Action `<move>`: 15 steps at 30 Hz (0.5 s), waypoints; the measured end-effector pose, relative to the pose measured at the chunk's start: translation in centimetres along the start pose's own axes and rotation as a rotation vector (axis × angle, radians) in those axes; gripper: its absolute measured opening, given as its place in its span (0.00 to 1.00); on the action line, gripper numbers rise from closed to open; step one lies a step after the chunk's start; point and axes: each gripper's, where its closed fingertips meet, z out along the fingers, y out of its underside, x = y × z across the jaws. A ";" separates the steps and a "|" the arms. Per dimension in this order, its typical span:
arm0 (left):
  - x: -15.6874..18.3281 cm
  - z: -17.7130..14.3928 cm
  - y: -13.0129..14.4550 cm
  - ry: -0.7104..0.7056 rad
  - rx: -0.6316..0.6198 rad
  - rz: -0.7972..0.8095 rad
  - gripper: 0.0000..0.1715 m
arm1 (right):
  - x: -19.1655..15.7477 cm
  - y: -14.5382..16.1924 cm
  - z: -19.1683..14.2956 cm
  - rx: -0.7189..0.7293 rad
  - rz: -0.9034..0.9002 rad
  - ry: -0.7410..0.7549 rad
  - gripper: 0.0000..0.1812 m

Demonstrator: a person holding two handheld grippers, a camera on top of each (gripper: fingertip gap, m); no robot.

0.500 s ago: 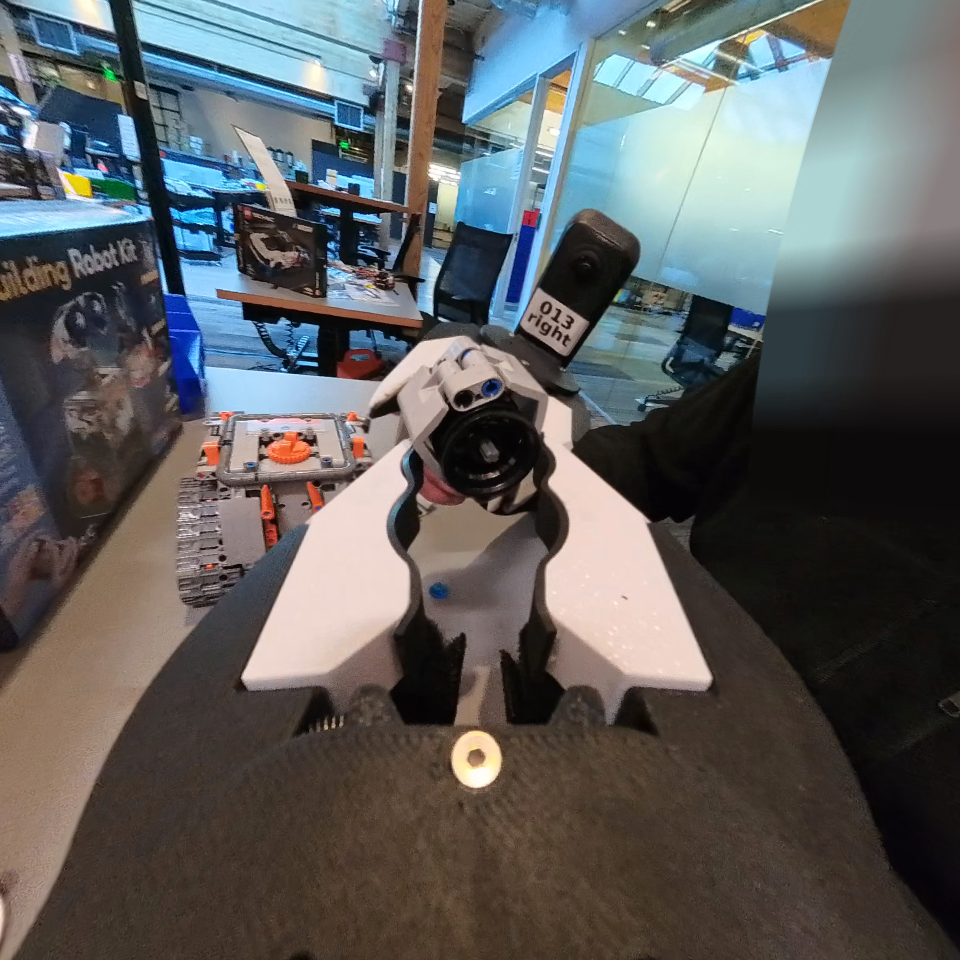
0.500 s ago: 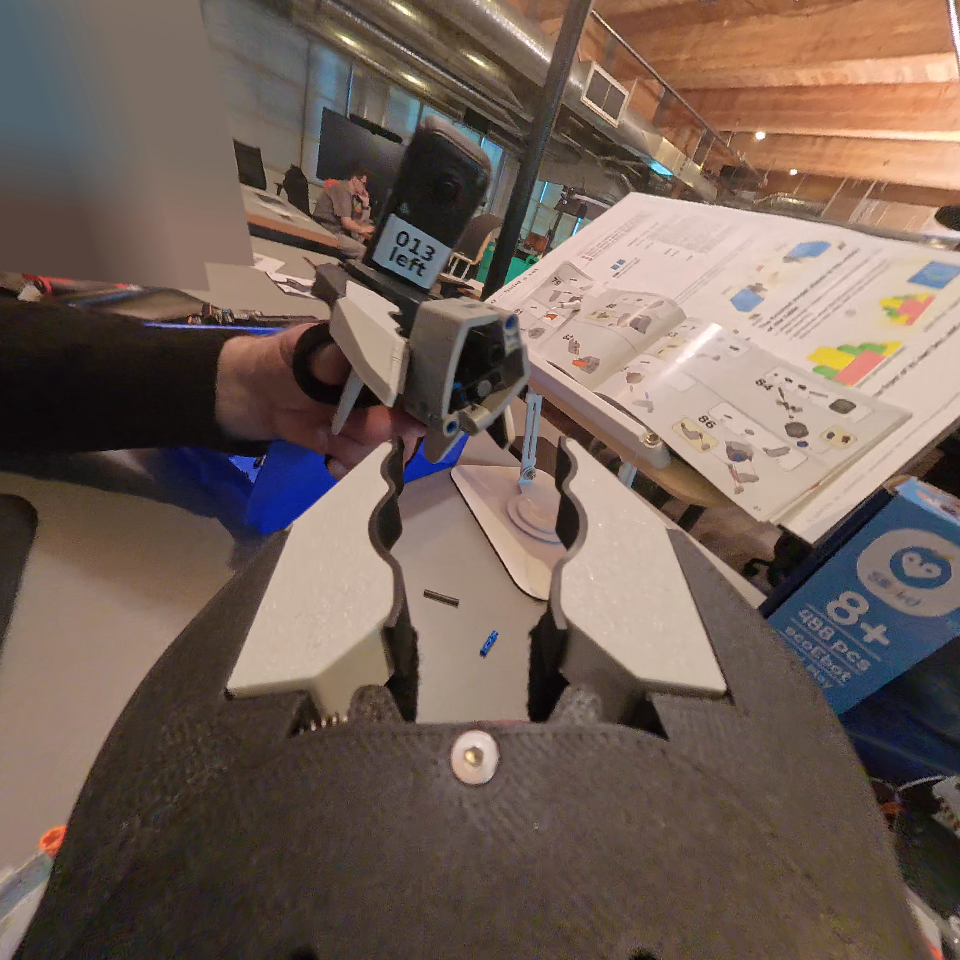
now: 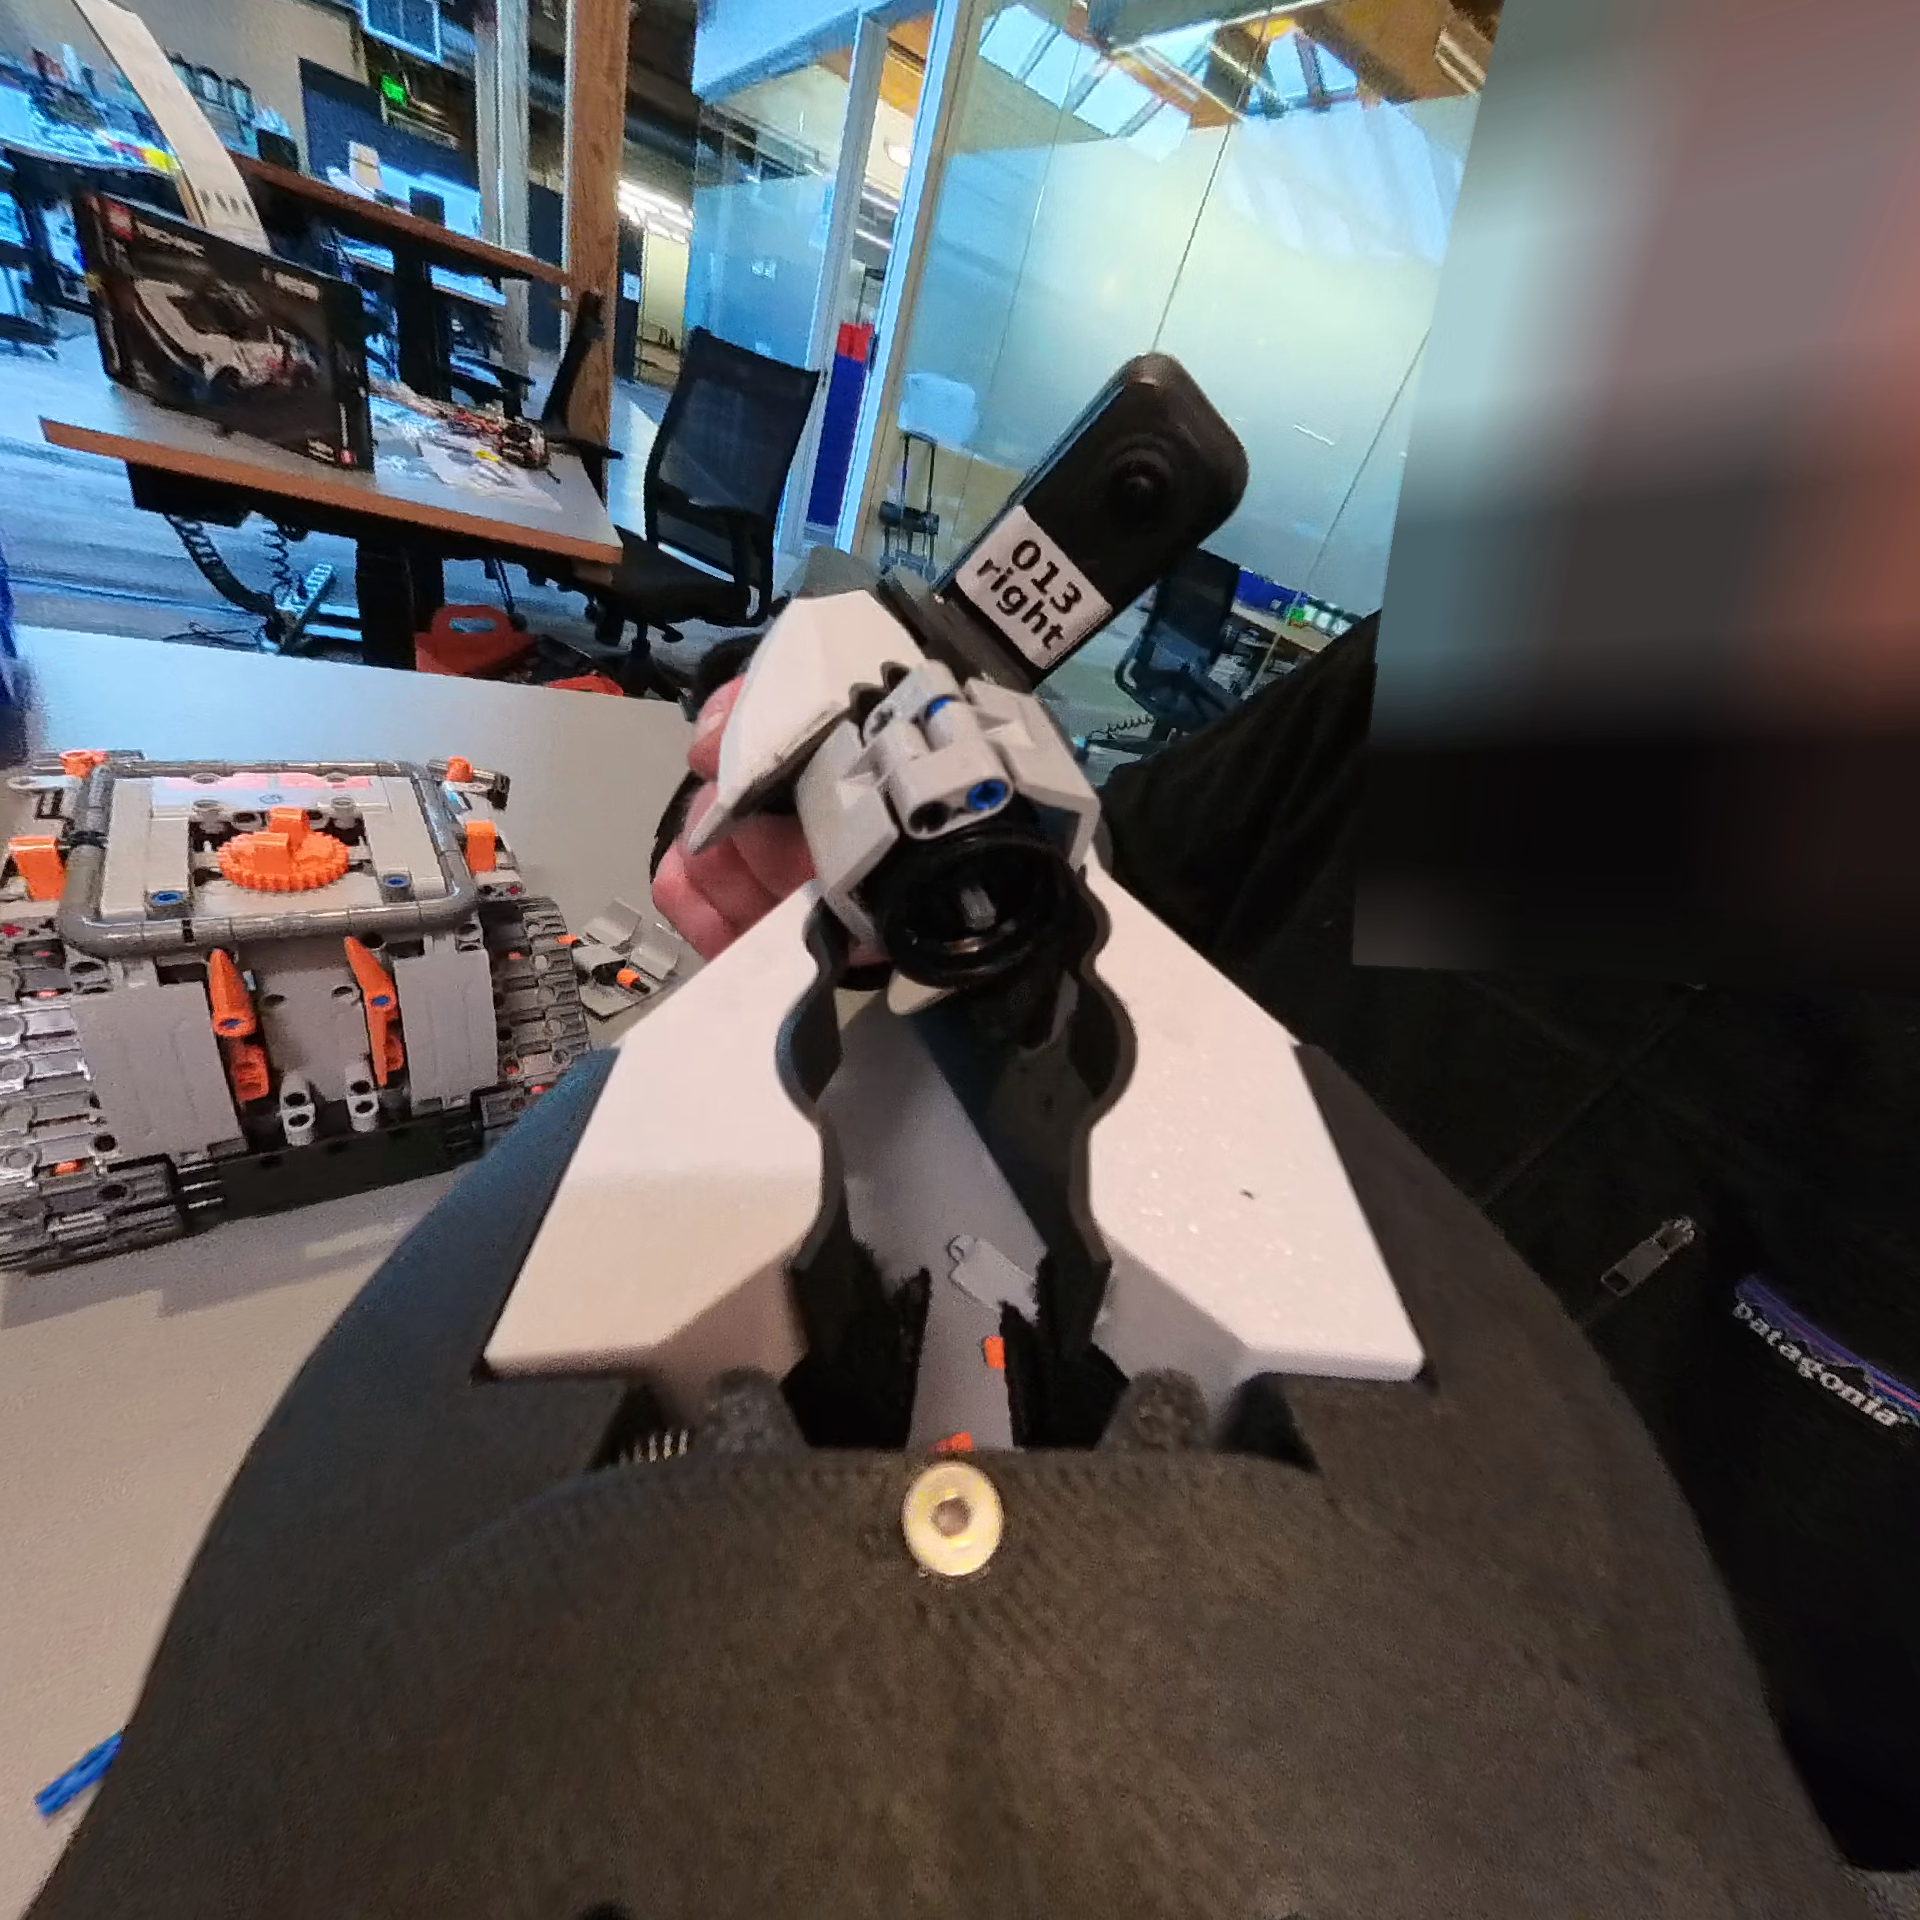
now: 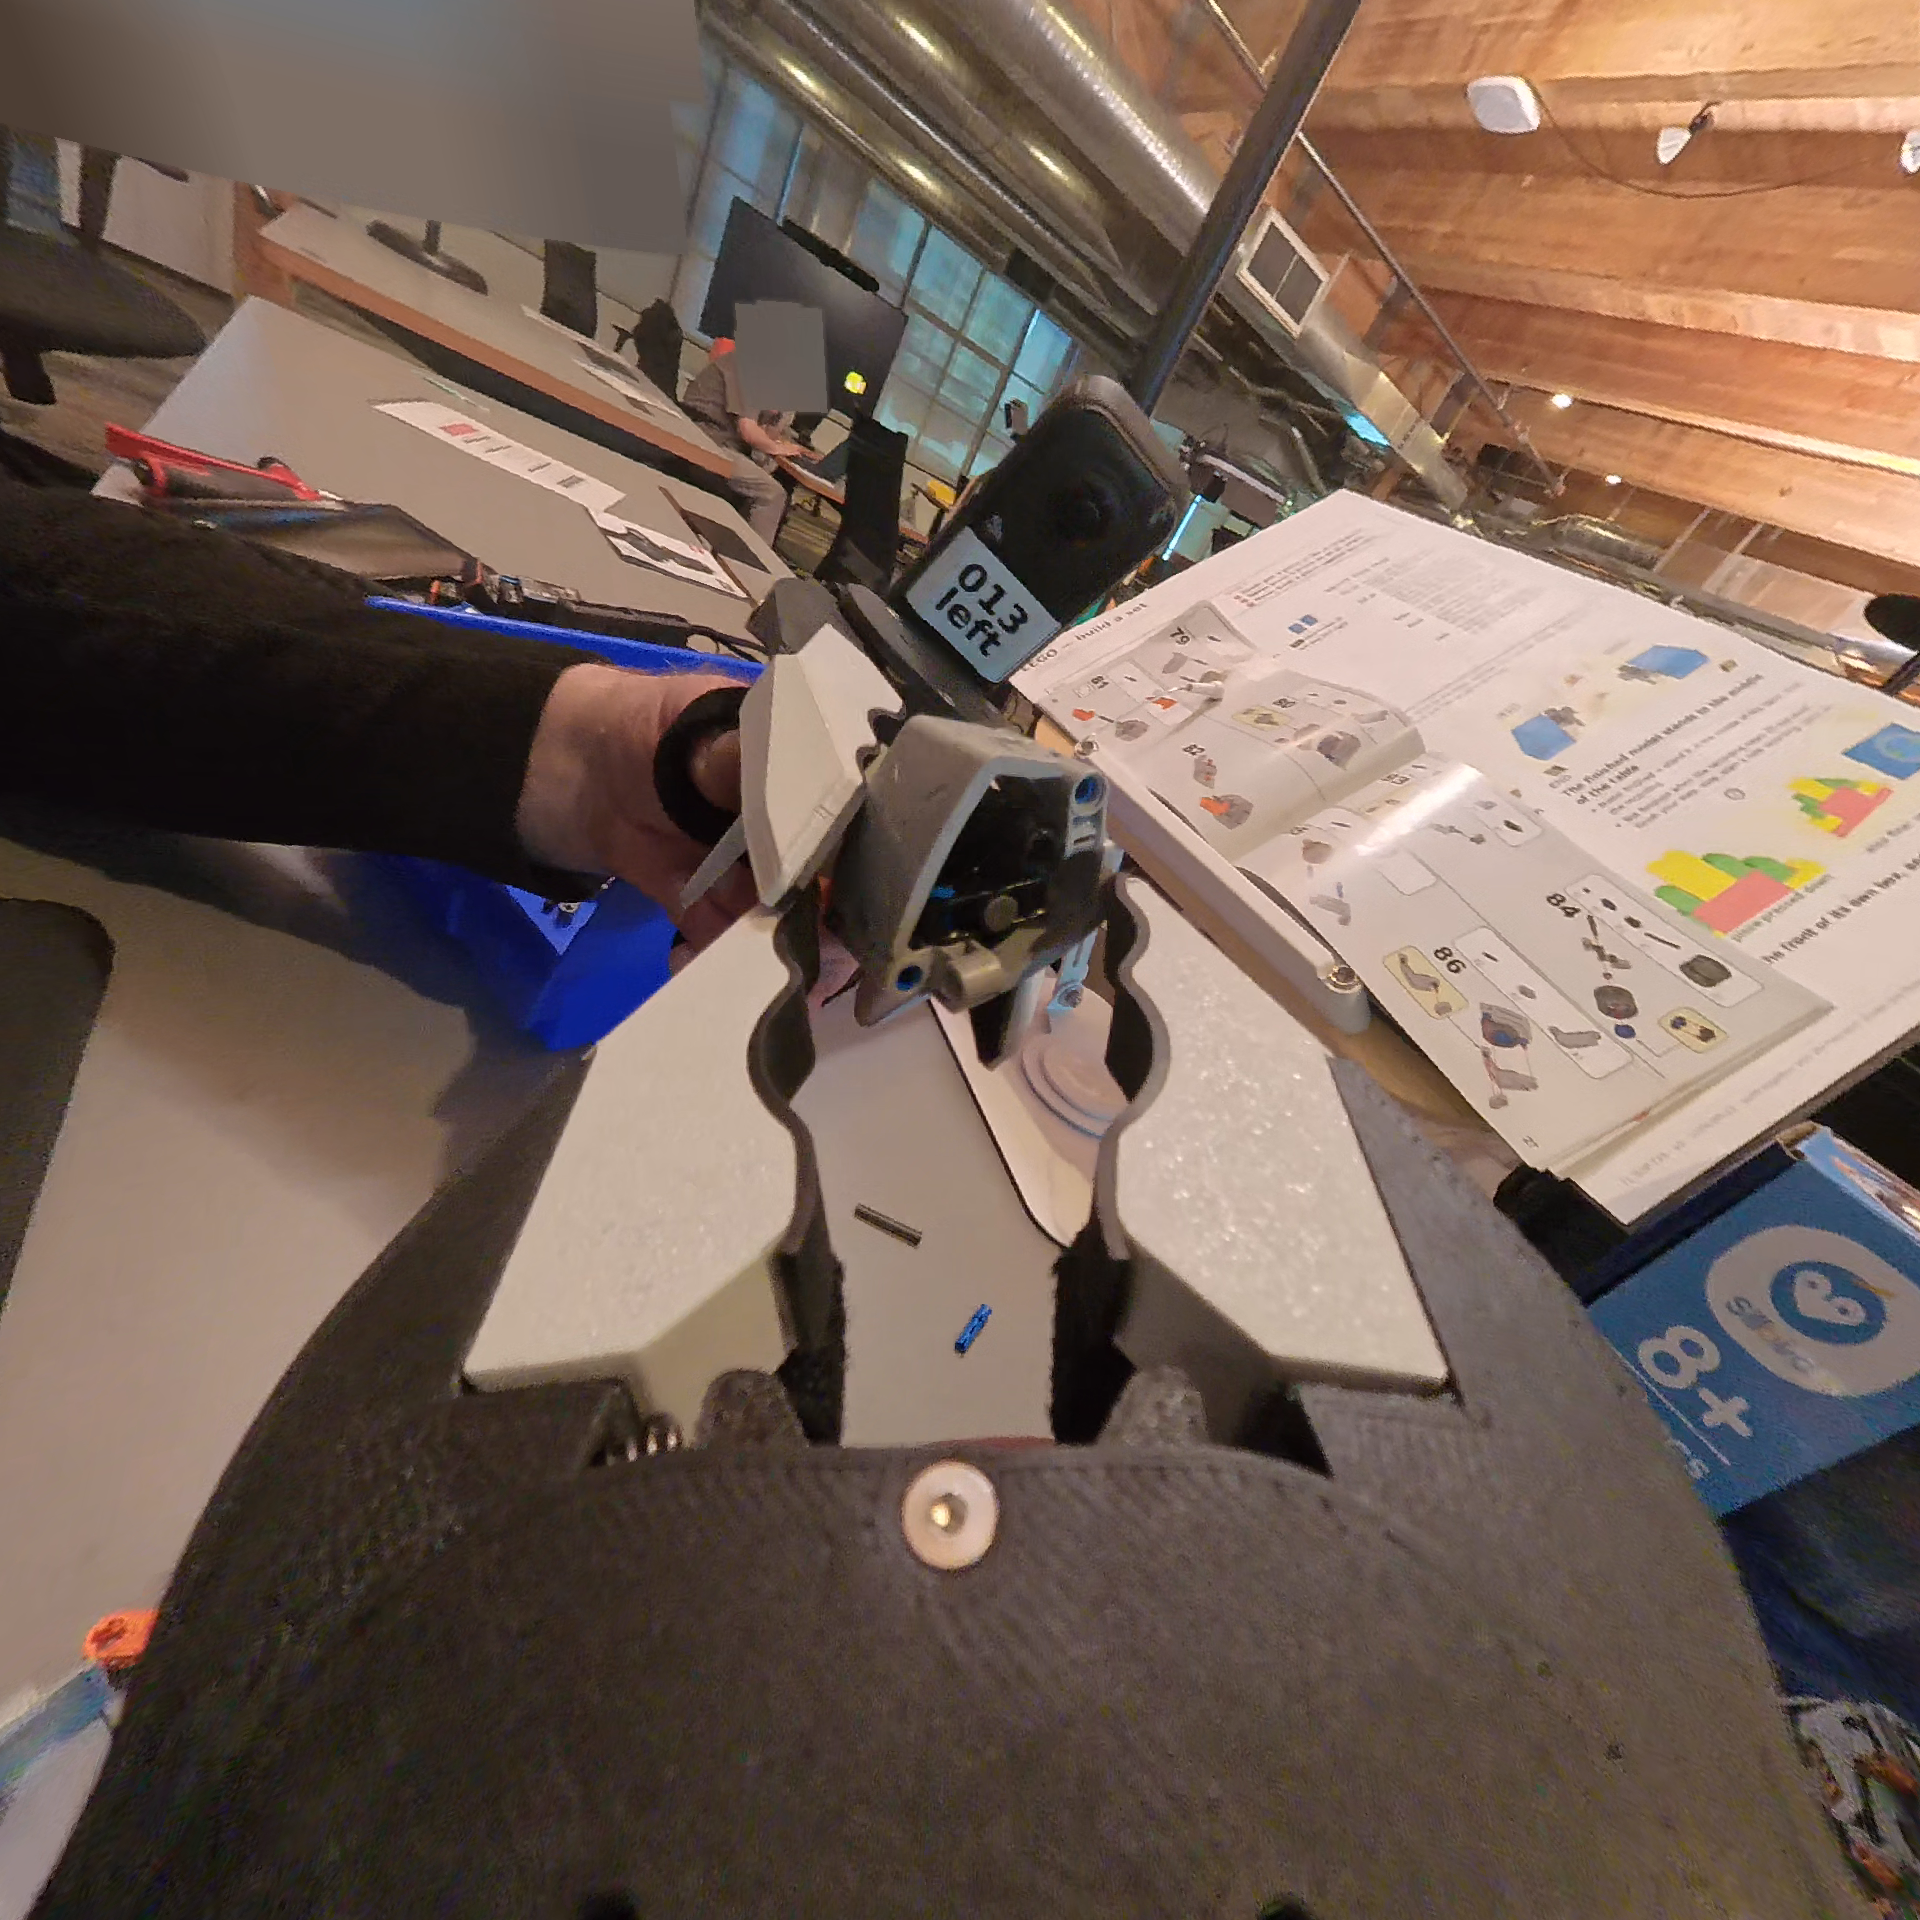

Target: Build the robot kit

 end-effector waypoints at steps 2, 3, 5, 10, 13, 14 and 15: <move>-0.1 0.0 0.2 -0.017 -0.019 0.007 0.23 | 0.0 0.2 -0.1 -0.019 0.000 -0.008 0.28; -0.3 0.1 0.3 -0.024 -0.026 0.004 0.23 | 0.1 0.4 -0.1 -0.026 -0.002 -0.009 0.28; -0.5 0.0 0.2 -0.039 -0.027 0.007 0.24 | 0.1 0.5 -0.1 -0.033 0.005 -0.010 0.28; -2.3 -0.9 -0.5 -0.189 -0.026 0.053 0.36 | 1.4 1.2 -0.3 -0.083 0.038 0.045 0.28; -2.1 -0.7 -0.4 -0.209 -0.056 0.095 0.36 | 1.4 1.3 -0.3 -0.105 0.003 0.058 0.28; -1.9 -0.4 -0.3 -0.205 -0.063 0.101 0.34 | 1.2 1.4 -0.1 -0.115 -0.021 0.058 0.28; -1.9 -0.2 -0.1 -0.203 -0.071 0.110 0.29 | 0.7 1.4 0.1 -0.122 -0.048 0.052 0.28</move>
